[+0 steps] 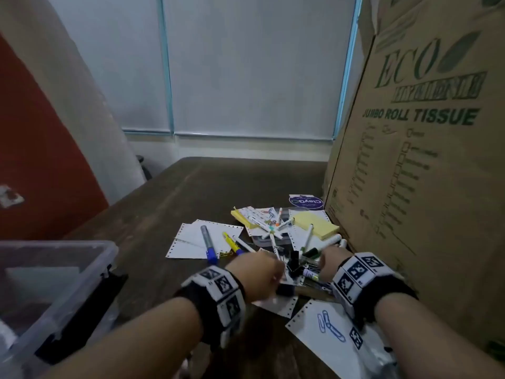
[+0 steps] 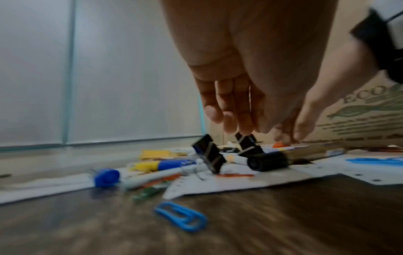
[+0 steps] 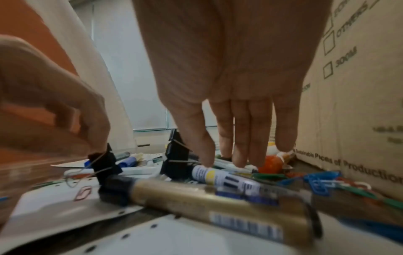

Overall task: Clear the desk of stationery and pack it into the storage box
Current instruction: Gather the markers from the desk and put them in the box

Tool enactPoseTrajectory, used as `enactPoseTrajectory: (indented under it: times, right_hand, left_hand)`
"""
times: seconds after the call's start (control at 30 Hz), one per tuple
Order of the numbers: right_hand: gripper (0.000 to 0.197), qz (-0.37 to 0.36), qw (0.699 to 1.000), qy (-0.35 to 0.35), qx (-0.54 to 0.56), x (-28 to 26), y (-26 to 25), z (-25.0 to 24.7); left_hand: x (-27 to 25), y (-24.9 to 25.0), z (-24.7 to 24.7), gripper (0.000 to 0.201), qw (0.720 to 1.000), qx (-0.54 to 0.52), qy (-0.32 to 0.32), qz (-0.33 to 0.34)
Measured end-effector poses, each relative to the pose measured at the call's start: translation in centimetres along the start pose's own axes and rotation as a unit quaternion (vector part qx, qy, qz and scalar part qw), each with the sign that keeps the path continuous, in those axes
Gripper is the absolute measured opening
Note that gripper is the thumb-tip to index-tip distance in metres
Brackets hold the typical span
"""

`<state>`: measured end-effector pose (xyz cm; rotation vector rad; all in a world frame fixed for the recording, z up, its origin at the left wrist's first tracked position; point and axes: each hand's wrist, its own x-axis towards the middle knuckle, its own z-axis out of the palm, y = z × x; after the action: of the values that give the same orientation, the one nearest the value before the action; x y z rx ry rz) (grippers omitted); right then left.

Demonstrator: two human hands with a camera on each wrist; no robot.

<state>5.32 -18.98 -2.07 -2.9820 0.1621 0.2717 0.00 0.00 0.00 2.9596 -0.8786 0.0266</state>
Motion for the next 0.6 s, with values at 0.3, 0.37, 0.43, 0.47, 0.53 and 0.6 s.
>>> enactPoseTrajectory:
  times: [0.3,0.37,0.43,0.47,0.53,0.6]
  right_hand:
    - [0.026,0.009,0.995,-0.029,-0.094,1.2,-0.6,0.8]
    - [0.024,-0.006,0.996,-0.017,-0.082,1.1,-0.6,0.7]
    - [0.038,-0.001,0.998,-0.014,-0.058,1.2,-0.5,0.4]
    - [0.035,-0.003,0.997,-0.025,-0.074,1.4,-0.4,0.3]
    - [0.024,0.004,0.996,-0.059,-0.071,2.3,0.0,0.3]
    - [0.029,-0.008,0.993,-0.083,-0.078,3.5,0.9,0.9]
  left_hand:
    - [2.6,1.4,0.9,0.042,0.988,0.018,-0.150,0.015]
    - [2.4,1.1,0.4,0.039,0.989,0.002,-0.144,0.015]
    - [2.3,0.3,-0.5,0.033,0.992,-0.054,-0.111,0.012]
    - [2.3,-0.3,-1.1,0.029,0.992,-0.092,-0.090,0.004]
    - [2.2,-1.5,-2.7,0.021,0.984,-0.167,-0.052,-0.023]
    - [2.1,-2.6,-4.5,0.009,0.971,-0.235,-0.006,-0.044]
